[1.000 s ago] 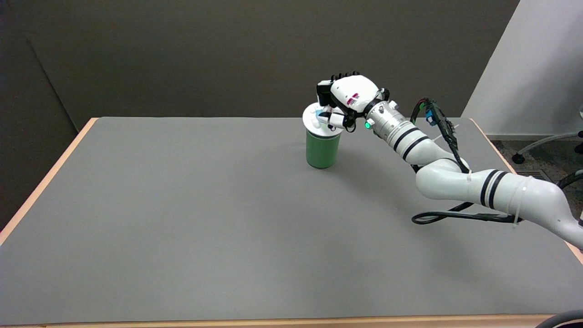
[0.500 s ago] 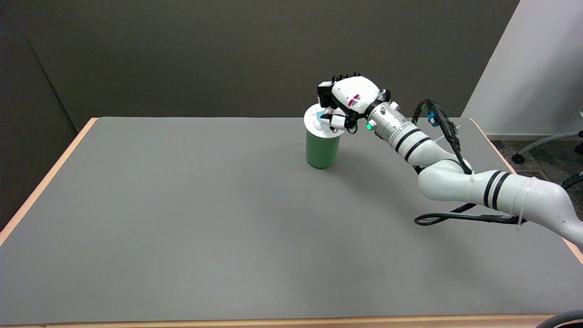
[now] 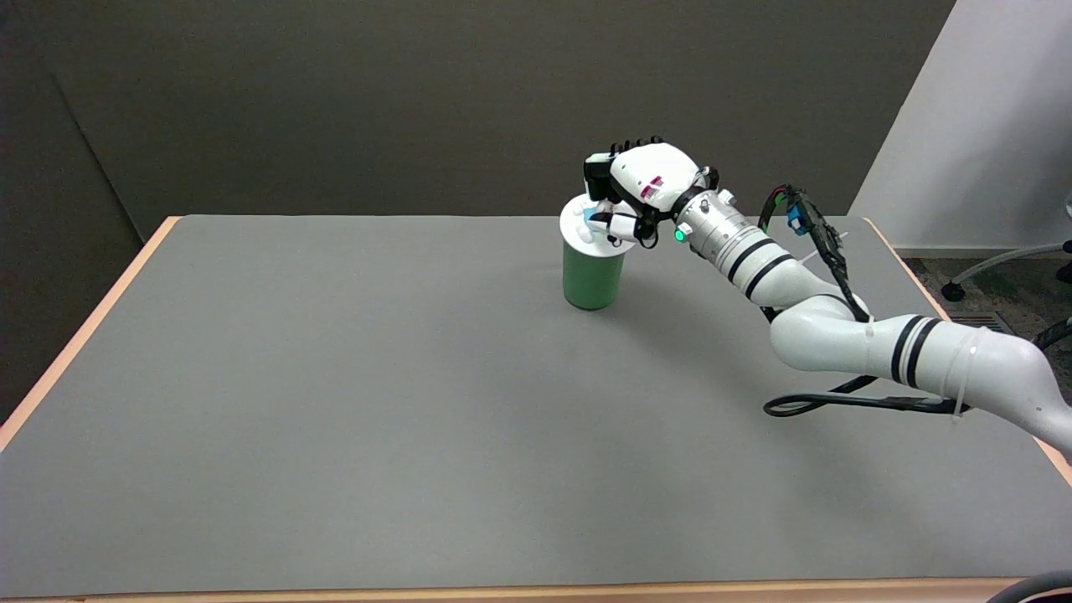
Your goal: Place the white cup lid onto the cup.
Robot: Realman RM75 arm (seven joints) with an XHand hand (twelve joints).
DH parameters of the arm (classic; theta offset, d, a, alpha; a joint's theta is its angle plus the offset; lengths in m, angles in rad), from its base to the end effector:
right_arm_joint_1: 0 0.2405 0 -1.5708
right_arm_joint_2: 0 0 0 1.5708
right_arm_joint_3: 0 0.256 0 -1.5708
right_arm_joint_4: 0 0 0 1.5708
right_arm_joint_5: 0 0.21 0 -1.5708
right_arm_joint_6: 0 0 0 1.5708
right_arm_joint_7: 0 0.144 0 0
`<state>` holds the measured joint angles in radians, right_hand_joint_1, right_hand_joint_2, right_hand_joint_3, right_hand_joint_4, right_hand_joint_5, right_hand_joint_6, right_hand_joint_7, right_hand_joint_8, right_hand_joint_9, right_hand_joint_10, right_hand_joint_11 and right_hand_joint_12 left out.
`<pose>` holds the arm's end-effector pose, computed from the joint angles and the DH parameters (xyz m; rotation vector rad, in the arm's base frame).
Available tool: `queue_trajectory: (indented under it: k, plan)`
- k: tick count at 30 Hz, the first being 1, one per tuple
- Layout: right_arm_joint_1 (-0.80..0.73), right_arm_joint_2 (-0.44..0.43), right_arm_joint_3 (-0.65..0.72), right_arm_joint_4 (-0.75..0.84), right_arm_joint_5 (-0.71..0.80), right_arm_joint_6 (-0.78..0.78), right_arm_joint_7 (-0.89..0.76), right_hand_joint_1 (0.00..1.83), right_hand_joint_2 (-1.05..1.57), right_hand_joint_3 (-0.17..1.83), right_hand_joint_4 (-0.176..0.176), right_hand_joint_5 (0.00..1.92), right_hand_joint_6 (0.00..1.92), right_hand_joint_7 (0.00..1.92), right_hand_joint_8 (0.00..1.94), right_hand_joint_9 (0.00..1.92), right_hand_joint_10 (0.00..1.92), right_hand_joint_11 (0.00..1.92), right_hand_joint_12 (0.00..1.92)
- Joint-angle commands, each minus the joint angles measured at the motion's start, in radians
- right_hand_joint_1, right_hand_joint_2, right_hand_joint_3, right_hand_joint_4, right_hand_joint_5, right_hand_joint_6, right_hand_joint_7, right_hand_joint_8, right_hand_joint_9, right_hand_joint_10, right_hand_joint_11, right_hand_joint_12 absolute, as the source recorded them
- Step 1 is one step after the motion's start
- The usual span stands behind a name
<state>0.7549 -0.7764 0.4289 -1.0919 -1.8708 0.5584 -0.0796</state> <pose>-0.1946 -0.4483 0.3448 1.7709 0.0817 0.1430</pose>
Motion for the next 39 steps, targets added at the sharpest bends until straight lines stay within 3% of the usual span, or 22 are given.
queue_trajectory:
  k: [1, 23, 27, 28, 29, 37, 38, 39]
  plan:
    - [-0.008, -0.011, -0.005, 0.017, 0.001, 0.007, 0.000, 1.18, 1.13, 0.22, -0.082, 0.63, 1.57, 0.90, 1.13, 0.94, 0.72, 0.69, 1.21]
    - [-0.007, -0.033, 0.001, 0.052, 0.001, 0.026, 0.003, 1.17, 1.16, 0.18, -0.075, 0.61, 1.59, 0.87, 1.16, 0.93, 0.69, 0.68, 1.22]
    - [-0.005, -0.031, 0.008, 0.049, -0.004, 0.026, 0.040, 1.17, 1.15, 0.14, -0.023, 0.69, 1.49, 0.88, 1.11, 0.93, 0.63, 0.66, 1.24]
    - [-0.005, -0.031, 0.010, 0.048, -0.005, 0.025, 0.051, 1.06, 1.15, 0.17, 0.058, 0.71, 1.43, 0.91, 0.84, 0.96, 0.55, 0.66, 1.27]
    - [-0.006, -0.030, 0.012, 0.047, -0.006, 0.025, 0.063, 0.91, 1.13, 0.23, 0.176, 0.73, 1.37, 0.92, 0.51, 0.98, 0.50, 0.65, 1.29]
    - [-0.012, -0.024, 0.013, 0.036, -0.007, 0.016, 0.070, 0.94, 1.10, 0.21, 0.176, 0.80, 1.26, 0.99, 0.33, 1.03, 0.44, 0.65, 1.35]
    - [-0.012, -0.022, 0.013, 0.032, -0.007, 0.018, 0.070, 0.91, 0.93, 0.55, 0.176, 0.83, 0.64, 0.99, 0.30, 1.04, 0.38, 0.62, 1.39]
    - [-0.012, -0.021, 0.014, 0.030, -0.007, 0.021, 0.070, 0.89, 0.82, 0.77, 0.176, 0.83, 0.25, 0.98, 0.27, 1.04, 0.33, 0.60, 1.43]
